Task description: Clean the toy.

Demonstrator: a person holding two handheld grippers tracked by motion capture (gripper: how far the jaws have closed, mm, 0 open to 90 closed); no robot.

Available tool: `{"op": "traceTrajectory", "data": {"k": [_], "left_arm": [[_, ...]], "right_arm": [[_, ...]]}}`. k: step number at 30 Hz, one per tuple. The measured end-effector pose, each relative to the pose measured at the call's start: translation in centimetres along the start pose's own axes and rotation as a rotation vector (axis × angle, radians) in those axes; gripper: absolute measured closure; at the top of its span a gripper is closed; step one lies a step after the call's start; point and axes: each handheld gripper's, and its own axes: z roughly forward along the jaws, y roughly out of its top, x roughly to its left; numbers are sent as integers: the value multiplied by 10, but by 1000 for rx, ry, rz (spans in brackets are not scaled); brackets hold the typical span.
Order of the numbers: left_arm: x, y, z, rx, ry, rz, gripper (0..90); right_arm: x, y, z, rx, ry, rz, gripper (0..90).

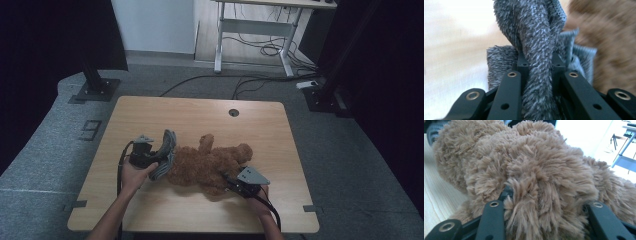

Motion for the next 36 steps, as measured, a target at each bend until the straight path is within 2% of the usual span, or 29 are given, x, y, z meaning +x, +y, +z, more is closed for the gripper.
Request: {"op": "traceTrajectory", "data": {"k": [4, 6, 9, 12, 15, 17, 23, 29, 32, 36], "left_arm": [[-27, 25, -6, -66, -64, 52, 759], [-46, 38, 1, -63, -83, 96, 758], [-63, 54, 18, -41, -91, 136, 757], [-69, 67, 41, -13, -92, 127, 756], [-68, 71, 58, -1, -83, 110, 755], [-65, 70, 63, 3, -80, 104, 753], [-51, 56, 67, 17, -102, 73, 754], [-55, 39, 60, 18, -102, 126, 766], [-57, 27, 54, -9, -123, 140, 770], [-58, 10, 48, -52, -154, 132, 777]], "right_arm": [[0, 0, 0, -4, -4, -2, 532], [1, 1, 1, -5, -19, -11, 533], [1, 2, 5, -9, -51, -23, 534], [-1, 3, 14, -15, -84, -17, 535], [-5, 3, 20, -22, -127, -27, 536], [-9, 2, 22, -28, -138, -30, 536], [-10, -1, 18, -52, -100, -65, 535], [-3, -3, 12, -56, -73, -90, 514], [-1, -4, 7, -47, -52, -86, 462], [-1, -2, -2, -29, -4, -32, 328]]}}
